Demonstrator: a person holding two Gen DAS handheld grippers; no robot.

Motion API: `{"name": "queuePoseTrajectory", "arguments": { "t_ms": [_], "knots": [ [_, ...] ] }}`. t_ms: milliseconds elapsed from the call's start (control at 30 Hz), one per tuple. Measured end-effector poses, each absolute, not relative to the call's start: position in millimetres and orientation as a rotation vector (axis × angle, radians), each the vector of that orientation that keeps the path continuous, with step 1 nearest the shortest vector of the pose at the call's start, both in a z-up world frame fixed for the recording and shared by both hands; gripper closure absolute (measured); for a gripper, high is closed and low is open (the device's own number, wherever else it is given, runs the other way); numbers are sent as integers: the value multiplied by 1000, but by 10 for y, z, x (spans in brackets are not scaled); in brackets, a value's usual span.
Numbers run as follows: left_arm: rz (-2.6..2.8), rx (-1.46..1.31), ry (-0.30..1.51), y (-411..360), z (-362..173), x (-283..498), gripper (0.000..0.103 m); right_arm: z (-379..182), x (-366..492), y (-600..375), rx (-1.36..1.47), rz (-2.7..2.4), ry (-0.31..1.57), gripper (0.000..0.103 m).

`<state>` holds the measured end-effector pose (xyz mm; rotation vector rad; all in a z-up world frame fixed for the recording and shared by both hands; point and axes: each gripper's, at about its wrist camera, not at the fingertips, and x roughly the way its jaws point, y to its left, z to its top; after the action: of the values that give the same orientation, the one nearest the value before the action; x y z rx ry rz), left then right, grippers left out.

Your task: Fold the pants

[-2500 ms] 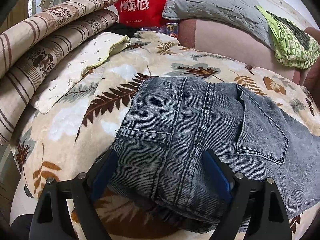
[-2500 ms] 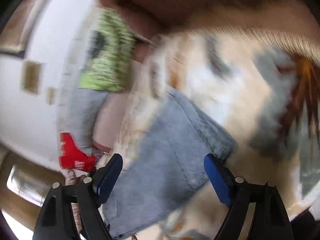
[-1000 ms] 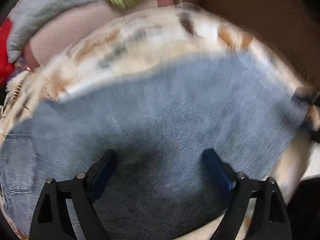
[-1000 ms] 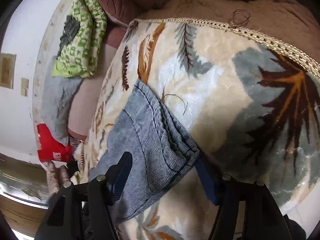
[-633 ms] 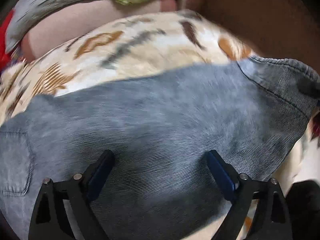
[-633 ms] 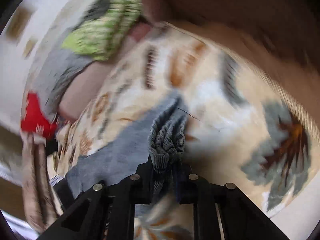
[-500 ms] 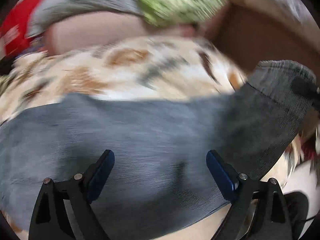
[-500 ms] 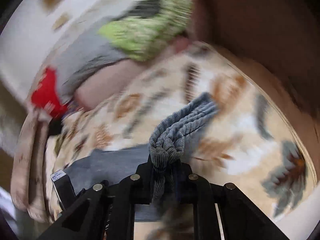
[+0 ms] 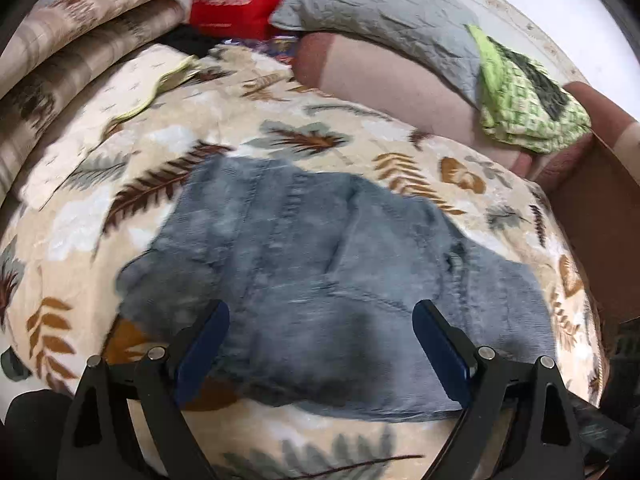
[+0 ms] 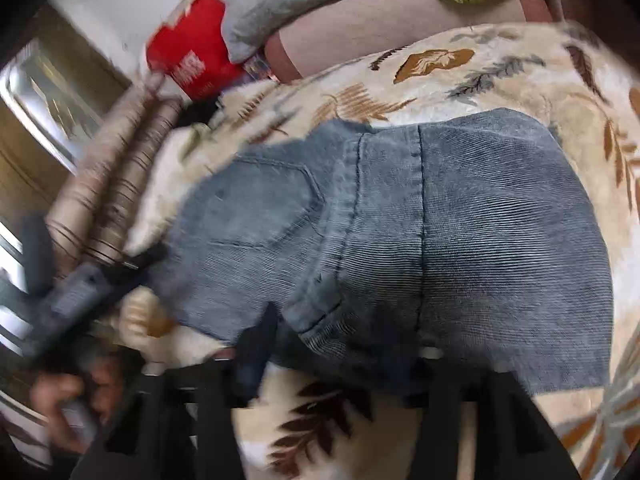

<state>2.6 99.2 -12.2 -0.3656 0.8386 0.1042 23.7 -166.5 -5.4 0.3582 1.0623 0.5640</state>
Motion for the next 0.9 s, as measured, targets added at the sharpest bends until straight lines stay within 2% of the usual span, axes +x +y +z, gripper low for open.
{"name": "queuePoseTrajectory", "arguments": {
  "t_ms": [33, 67, 233, 433, 533, 567, 767, 833, 900],
  "knots": [
    [79, -369, 837, 915, -104, 49, 10, 46, 220, -1793, 390, 552, 1031, 31],
    [48, -376, 839, 810, -86, 94, 10, 135, 205, -1922, 402, 530, 998, 30],
    [-112, -433, 888, 316, -5, 166, 10, 225, 154, -2515, 547, 456, 927, 29],
    [-221, -383, 870, -248, 74, 326, 10, 22, 222, -2974, 853, 510, 946, 29],
    [-215, -336, 1107, -462, -431, 521, 10, -466, 331, -3022, 960, 452, 1146, 29],
    [-202, -324, 1173, -482, -598, 551, 14, -495, 311, -3070, 999, 468, 1115, 29],
    [-235, -216, 936, -580, -91, 437, 14, -48, 473, -3129, 887, 485, 1064, 29],
    [-232, -176, 962, -635, -168, 510, 14, 95, 642, -3155, 872, 497, 1042, 29],
    [-193, -147, 1069, -661, -444, 636, 14, 216, 879, -3139, 866, 519, 1028, 29]
  ]
}}
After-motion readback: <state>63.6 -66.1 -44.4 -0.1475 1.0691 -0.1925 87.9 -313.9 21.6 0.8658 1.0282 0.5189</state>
